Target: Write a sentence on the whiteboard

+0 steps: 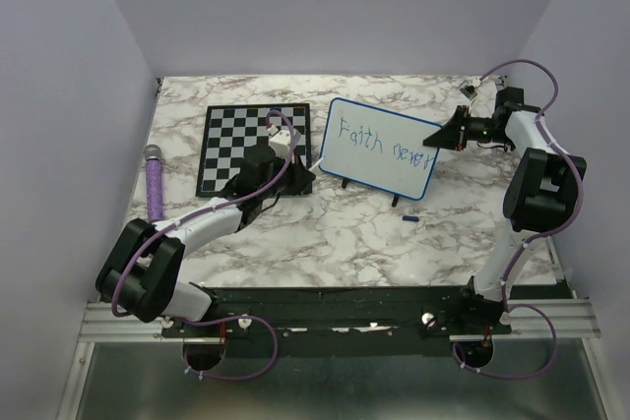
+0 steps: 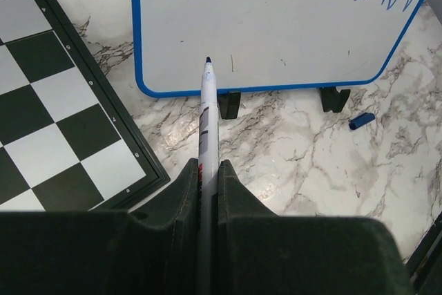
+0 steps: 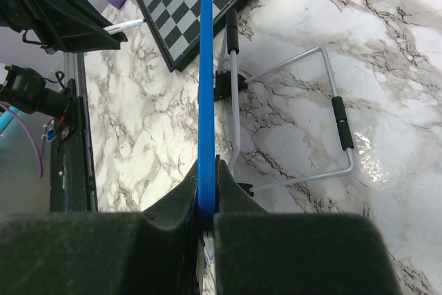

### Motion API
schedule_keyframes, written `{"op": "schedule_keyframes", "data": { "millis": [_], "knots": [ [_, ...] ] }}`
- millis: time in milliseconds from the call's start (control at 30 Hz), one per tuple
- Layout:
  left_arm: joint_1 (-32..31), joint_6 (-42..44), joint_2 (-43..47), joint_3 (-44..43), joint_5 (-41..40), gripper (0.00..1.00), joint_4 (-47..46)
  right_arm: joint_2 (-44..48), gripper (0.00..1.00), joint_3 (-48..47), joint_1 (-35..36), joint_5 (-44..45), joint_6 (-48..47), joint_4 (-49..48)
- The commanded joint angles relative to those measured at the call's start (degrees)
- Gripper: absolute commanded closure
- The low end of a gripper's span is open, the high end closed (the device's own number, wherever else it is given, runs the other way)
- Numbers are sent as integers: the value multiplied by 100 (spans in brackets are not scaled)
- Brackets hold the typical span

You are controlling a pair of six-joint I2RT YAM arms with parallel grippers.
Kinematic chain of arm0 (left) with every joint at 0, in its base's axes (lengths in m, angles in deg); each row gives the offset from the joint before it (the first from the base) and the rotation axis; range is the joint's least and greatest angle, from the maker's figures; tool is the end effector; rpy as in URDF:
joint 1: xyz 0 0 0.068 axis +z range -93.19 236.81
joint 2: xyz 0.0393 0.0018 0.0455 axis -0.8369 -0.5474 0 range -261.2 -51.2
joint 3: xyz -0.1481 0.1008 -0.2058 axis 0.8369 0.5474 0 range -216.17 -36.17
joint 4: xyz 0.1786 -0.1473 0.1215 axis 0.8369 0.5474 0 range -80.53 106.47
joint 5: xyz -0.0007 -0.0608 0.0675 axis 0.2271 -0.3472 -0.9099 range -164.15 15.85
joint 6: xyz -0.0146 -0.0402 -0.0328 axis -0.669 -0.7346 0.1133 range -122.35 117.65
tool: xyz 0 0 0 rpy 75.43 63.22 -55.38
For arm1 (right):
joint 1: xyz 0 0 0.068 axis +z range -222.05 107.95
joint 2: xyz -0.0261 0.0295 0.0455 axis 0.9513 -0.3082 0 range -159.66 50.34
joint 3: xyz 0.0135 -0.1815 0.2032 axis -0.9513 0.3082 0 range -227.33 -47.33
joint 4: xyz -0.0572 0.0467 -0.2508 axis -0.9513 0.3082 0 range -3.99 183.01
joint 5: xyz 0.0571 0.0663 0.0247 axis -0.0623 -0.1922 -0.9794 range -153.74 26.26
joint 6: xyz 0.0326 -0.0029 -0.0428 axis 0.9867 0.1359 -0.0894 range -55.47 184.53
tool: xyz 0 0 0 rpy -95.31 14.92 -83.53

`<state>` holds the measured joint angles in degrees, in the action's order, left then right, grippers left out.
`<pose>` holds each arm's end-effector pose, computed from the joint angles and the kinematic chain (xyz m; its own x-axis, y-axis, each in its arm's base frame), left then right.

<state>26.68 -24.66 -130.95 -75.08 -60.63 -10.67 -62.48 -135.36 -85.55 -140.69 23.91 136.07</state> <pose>0.2546 -0.1573 0.2202 -0.5398 -0.1134 -0.8341 0.5104 0.7438 -0.4314 0.3887 -0.0576 0.2295 -0.5854 -0.0106 -0.8107 -0.7591 0.3585 0.5434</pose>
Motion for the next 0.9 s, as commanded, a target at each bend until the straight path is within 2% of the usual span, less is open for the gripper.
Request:
{"op": "schedule_keyframes", "data": {
  "millis": [0,867],
  "knots": [
    [-63,42,-164,-2,-25,100,-201,5,99,-153,23,145,-236,56],
    [-415,68,-937,-757,-306,100,-113,14,99,-153,23,154,-253,65]
  ]
}}
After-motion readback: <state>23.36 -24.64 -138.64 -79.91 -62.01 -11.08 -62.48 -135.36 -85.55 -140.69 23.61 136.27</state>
